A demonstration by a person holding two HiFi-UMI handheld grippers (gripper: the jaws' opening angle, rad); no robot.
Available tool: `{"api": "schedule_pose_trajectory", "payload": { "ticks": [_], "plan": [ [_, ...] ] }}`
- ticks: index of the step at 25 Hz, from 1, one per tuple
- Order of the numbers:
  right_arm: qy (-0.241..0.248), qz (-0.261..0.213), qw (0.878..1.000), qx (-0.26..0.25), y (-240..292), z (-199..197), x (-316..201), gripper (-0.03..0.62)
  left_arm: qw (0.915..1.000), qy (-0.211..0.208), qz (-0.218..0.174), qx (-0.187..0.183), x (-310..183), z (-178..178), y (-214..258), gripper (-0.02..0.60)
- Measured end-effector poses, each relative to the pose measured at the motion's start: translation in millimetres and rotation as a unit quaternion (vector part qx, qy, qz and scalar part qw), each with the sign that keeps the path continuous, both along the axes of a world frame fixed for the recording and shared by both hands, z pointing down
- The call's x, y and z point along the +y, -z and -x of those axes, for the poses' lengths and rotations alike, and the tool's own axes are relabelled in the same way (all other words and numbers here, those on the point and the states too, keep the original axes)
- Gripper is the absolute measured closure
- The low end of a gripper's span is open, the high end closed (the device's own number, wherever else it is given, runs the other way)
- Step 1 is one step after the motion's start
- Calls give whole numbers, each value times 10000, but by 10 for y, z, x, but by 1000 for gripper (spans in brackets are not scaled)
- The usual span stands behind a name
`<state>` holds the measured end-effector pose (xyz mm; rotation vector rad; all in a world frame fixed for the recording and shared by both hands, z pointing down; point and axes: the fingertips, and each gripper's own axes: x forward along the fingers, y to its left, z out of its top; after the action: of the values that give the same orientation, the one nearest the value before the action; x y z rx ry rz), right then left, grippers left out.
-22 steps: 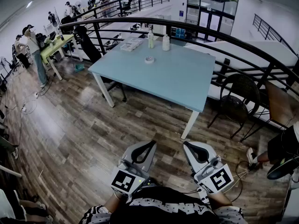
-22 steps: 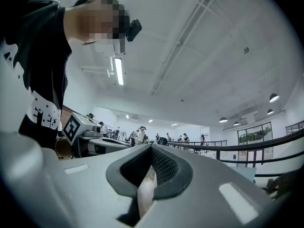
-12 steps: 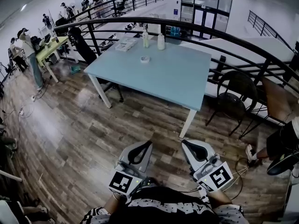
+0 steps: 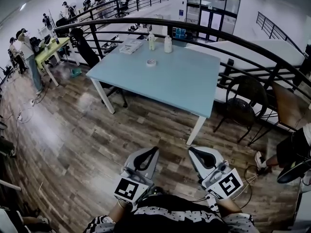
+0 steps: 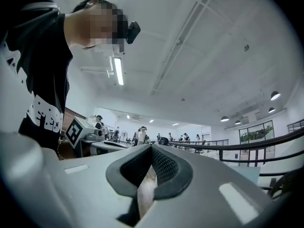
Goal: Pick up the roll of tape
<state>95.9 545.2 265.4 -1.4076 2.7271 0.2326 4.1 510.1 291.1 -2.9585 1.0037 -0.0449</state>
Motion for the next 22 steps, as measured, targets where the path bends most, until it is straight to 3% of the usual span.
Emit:
{"api": "schedule_pose_trajectory", "payload": {
  "ticks": [13, 22],
  "plan": [
    [-26, 128, 9997, 226, -81, 420, -477, 591, 9998, 80, -32, 150, -509, 497, -108, 581],
    [190, 289, 9989, 319, -152, 665, -658, 589, 9989, 403, 106, 231, -659, 861, -172, 581]
  ]
}}
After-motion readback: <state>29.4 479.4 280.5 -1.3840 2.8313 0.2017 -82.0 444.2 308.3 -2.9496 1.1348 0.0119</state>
